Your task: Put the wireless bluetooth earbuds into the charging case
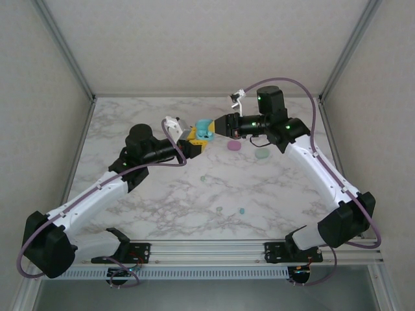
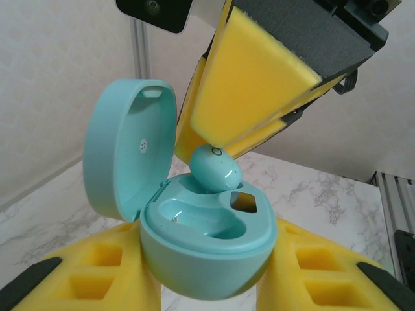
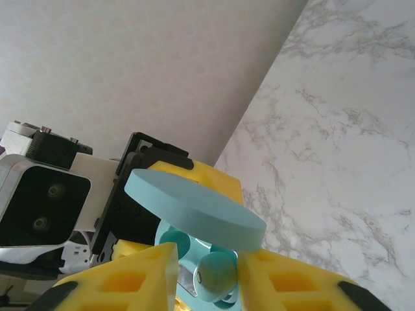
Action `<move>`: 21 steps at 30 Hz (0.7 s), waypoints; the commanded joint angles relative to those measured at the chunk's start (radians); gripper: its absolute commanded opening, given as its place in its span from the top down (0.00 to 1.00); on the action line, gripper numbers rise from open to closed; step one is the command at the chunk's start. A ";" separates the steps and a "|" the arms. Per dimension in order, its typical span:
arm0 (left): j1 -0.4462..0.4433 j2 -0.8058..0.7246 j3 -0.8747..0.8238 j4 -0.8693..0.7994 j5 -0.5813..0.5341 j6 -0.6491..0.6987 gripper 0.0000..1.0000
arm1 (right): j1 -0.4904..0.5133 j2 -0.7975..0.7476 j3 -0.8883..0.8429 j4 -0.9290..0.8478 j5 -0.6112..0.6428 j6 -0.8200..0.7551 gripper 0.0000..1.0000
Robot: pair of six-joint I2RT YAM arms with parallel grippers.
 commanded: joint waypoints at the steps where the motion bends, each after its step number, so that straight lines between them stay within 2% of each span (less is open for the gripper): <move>1: -0.010 -0.014 0.026 0.096 0.031 -0.018 0.73 | 0.007 0.012 0.026 -0.060 0.045 -0.023 0.65; 5: -0.010 -0.016 0.024 0.092 0.027 -0.017 0.73 | 0.007 0.003 0.036 -0.070 0.064 -0.020 0.56; 14: -0.010 -0.031 0.015 0.048 -0.032 0.007 0.73 | 0.006 -0.088 0.033 -0.109 0.121 -0.023 0.50; 18: -0.010 -0.043 -0.006 0.046 -0.069 0.009 0.73 | 0.000 -0.189 0.006 -0.146 0.215 -0.034 0.43; 21: -0.010 -0.051 -0.011 0.045 -0.083 0.008 0.73 | -0.007 -0.253 -0.016 -0.255 0.380 -0.059 0.39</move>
